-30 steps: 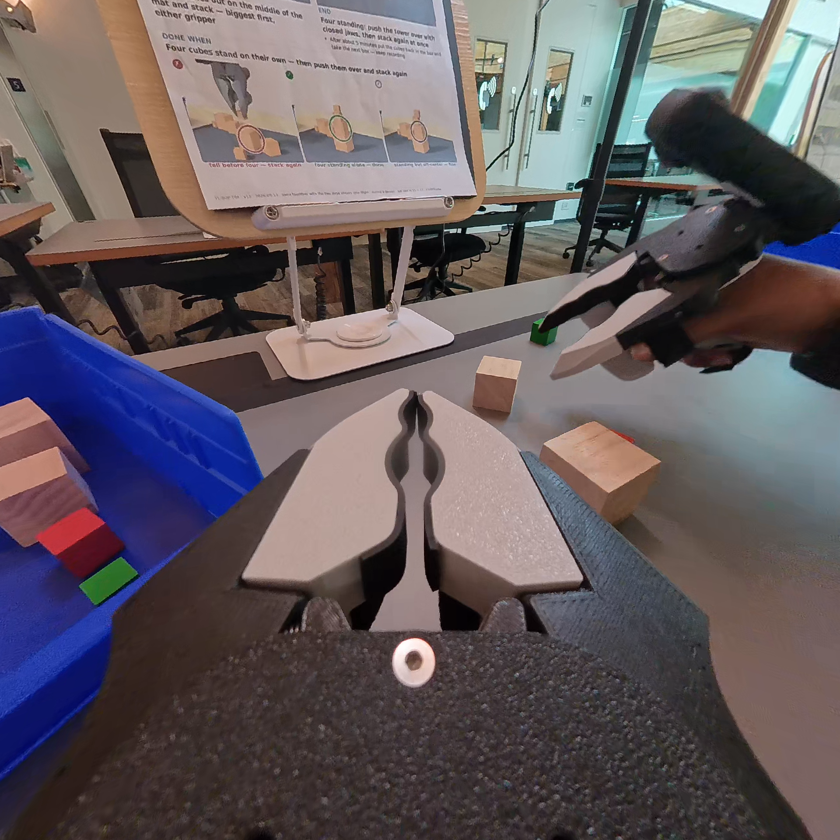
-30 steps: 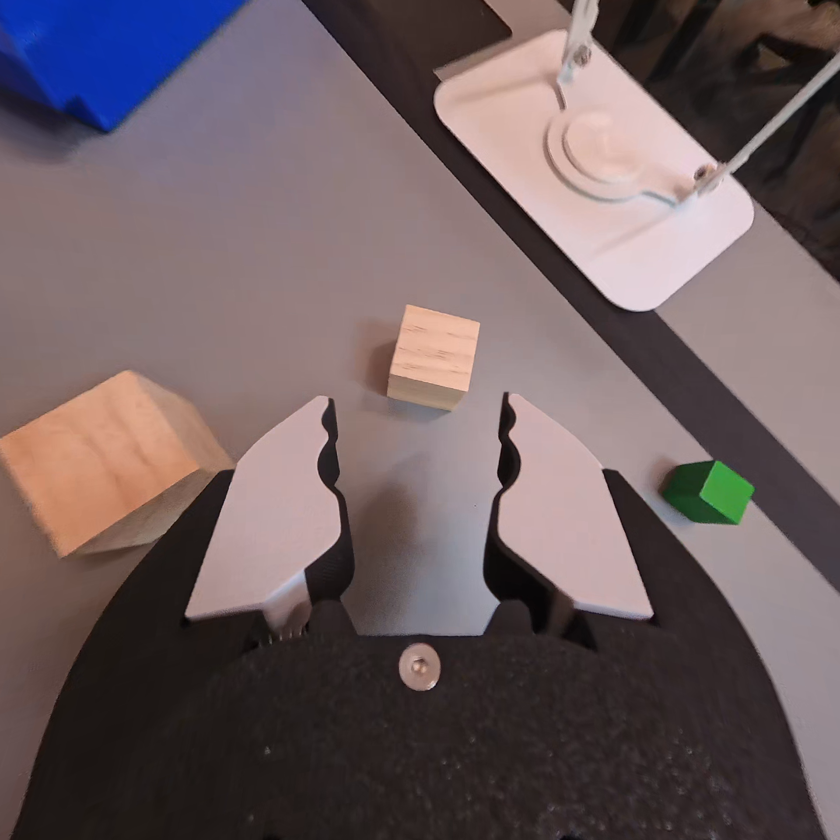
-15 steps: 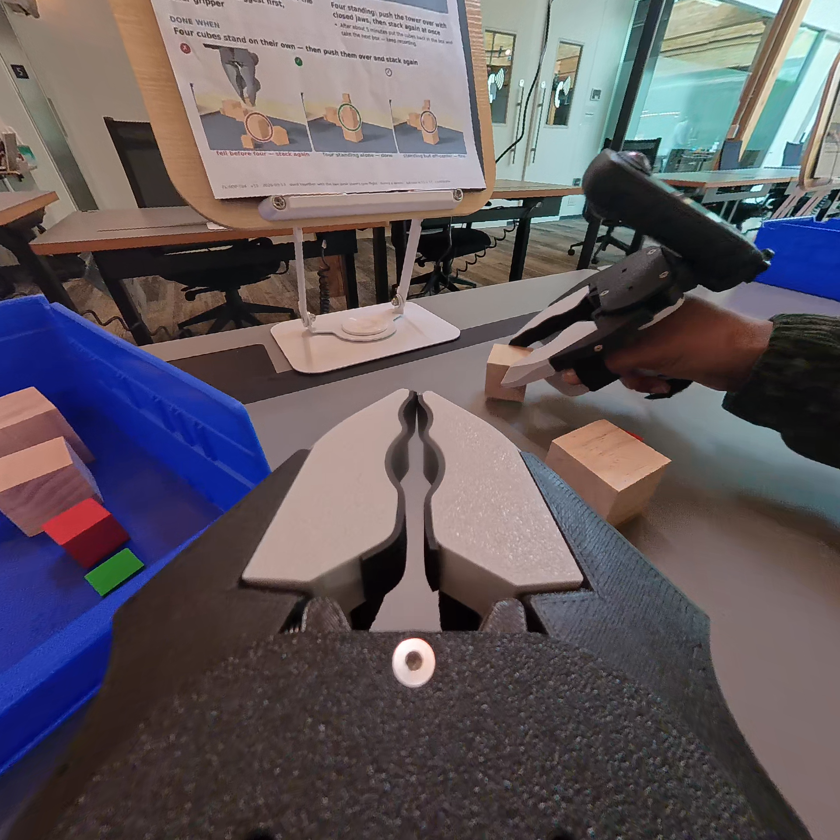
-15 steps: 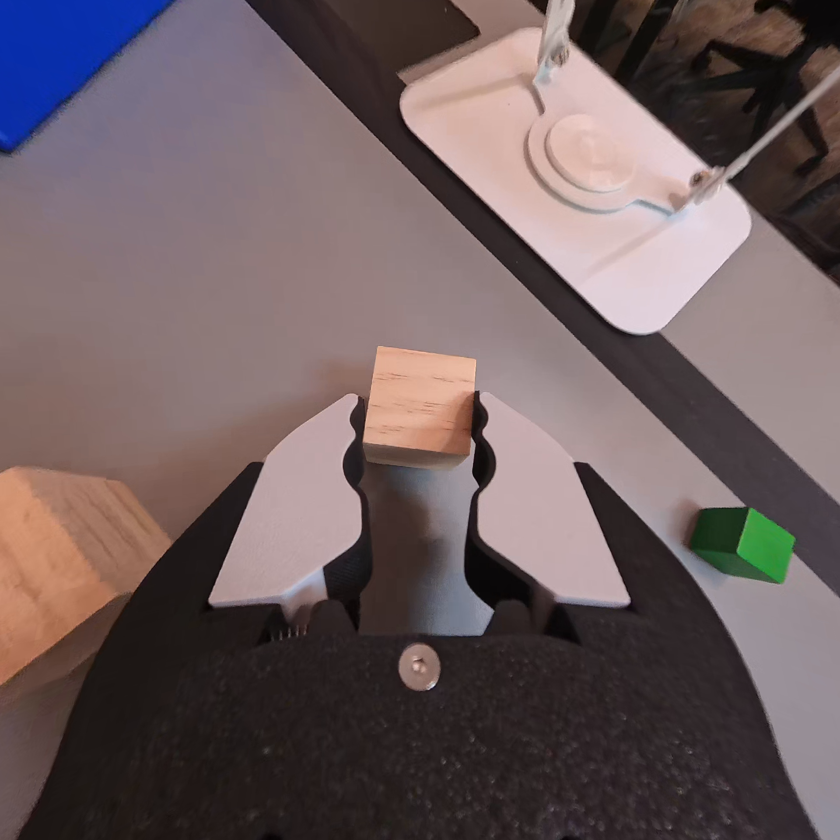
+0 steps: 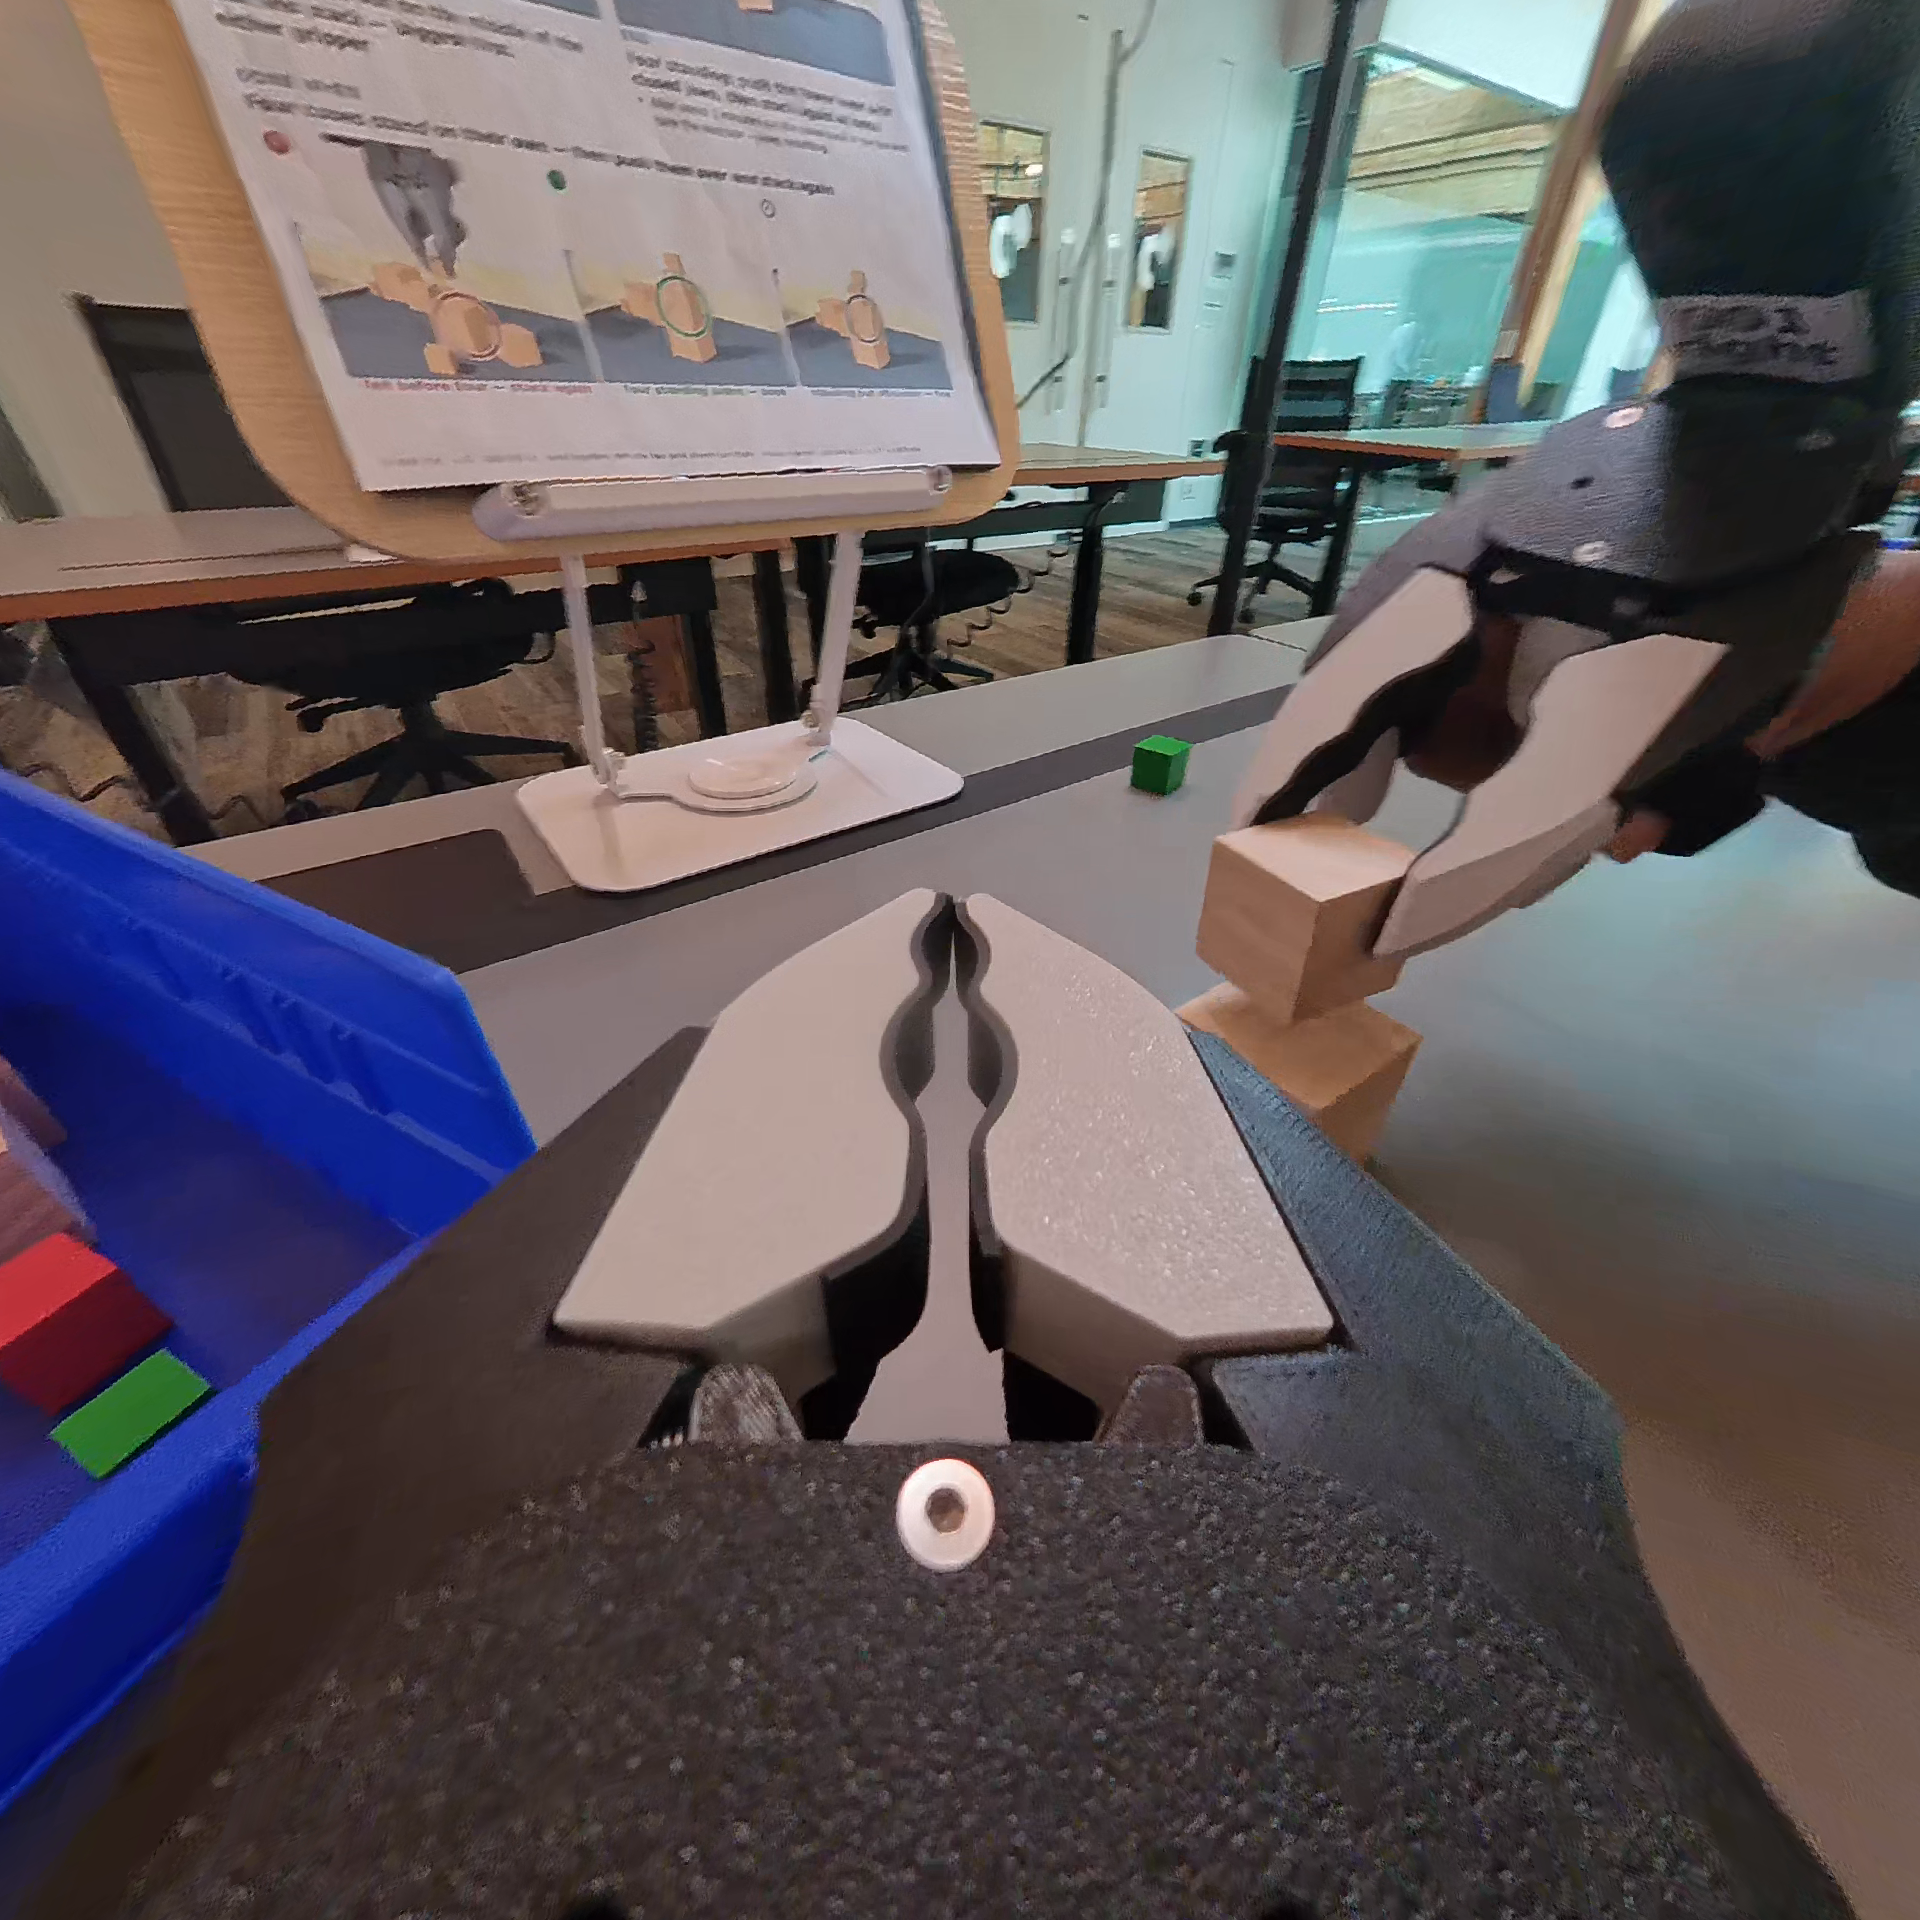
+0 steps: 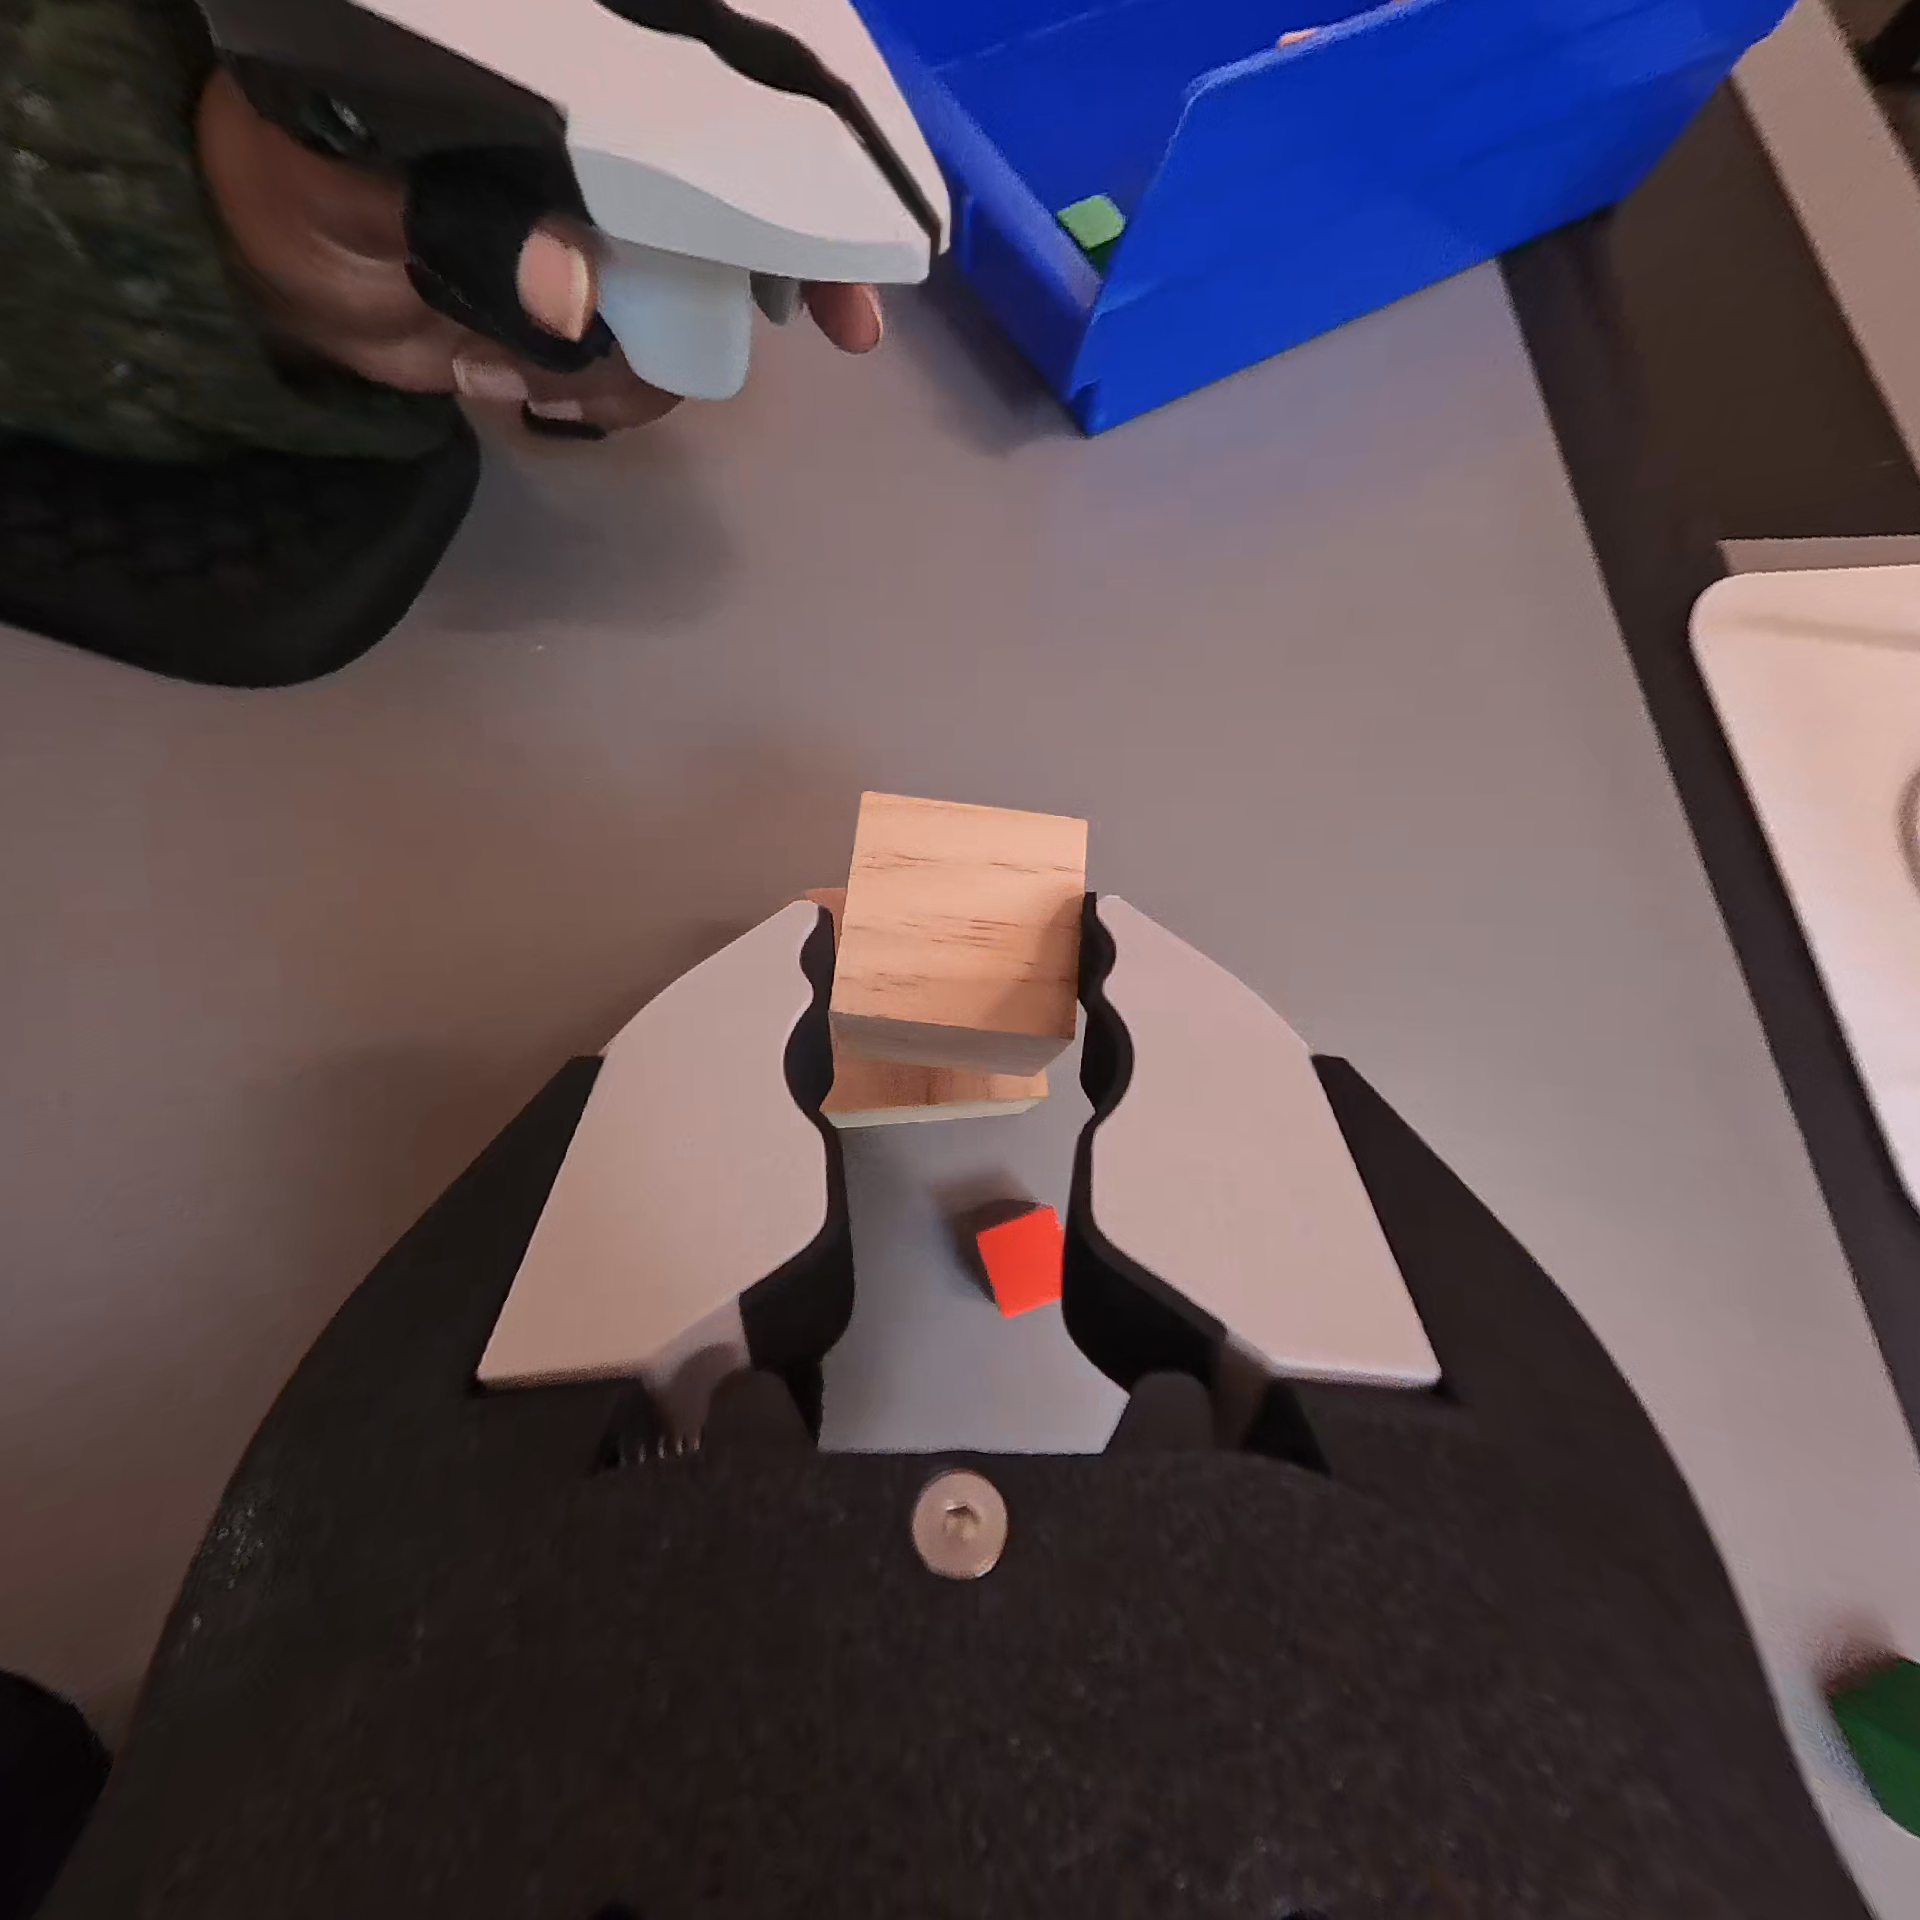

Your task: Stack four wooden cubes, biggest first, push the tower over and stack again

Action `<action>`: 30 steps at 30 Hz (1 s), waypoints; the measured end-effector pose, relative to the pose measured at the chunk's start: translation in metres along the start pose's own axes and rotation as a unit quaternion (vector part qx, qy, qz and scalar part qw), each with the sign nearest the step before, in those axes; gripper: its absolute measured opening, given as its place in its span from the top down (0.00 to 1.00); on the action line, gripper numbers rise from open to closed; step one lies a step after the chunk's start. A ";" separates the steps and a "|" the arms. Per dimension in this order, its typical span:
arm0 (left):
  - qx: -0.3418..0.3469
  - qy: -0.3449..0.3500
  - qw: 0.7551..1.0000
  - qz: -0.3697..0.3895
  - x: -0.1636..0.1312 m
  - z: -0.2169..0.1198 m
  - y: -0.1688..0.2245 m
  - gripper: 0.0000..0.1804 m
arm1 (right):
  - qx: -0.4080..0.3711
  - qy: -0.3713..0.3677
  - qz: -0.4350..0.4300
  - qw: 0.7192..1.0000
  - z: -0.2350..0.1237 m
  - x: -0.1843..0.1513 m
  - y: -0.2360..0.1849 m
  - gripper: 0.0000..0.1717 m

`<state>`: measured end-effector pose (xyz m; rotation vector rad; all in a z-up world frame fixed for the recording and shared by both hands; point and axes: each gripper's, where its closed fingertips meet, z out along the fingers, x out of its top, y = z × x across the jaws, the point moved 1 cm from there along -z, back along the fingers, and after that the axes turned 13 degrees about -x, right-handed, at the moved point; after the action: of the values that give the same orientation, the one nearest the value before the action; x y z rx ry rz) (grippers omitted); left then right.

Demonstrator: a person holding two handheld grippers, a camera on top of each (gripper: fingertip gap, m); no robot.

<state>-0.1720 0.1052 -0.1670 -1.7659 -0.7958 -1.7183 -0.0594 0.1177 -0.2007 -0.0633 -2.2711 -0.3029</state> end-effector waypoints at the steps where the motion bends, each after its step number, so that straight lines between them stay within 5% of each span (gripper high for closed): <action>1: -0.021 0.001 1.000 0.003 0.001 0.001 0.006 1.00 | 0.007 -0.006 -0.001 1.000 0.002 -0.003 -0.003 0.74; 10: -0.221 0.029 0.975 -0.008 0.004 0.002 0.049 1.00 | -0.002 -0.017 -0.035 0.999 0.009 -0.009 -0.007 0.74; 20: -0.223 0.047 0.973 -0.019 0.006 0.000 0.045 1.00 | -0.048 0.044 0.025 0.998 -0.023 0.005 0.020 0.69; 30: -0.202 0.053 0.978 0.001 0.010 -0.001 0.045 1.00 | -0.094 -0.063 0.085 0.990 -0.021 -0.075 0.028 0.69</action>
<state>-0.1395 0.0745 -0.1557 -1.9055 -0.4169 -2.0633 0.0094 0.1434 -0.2377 -0.3813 -2.3373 -0.4322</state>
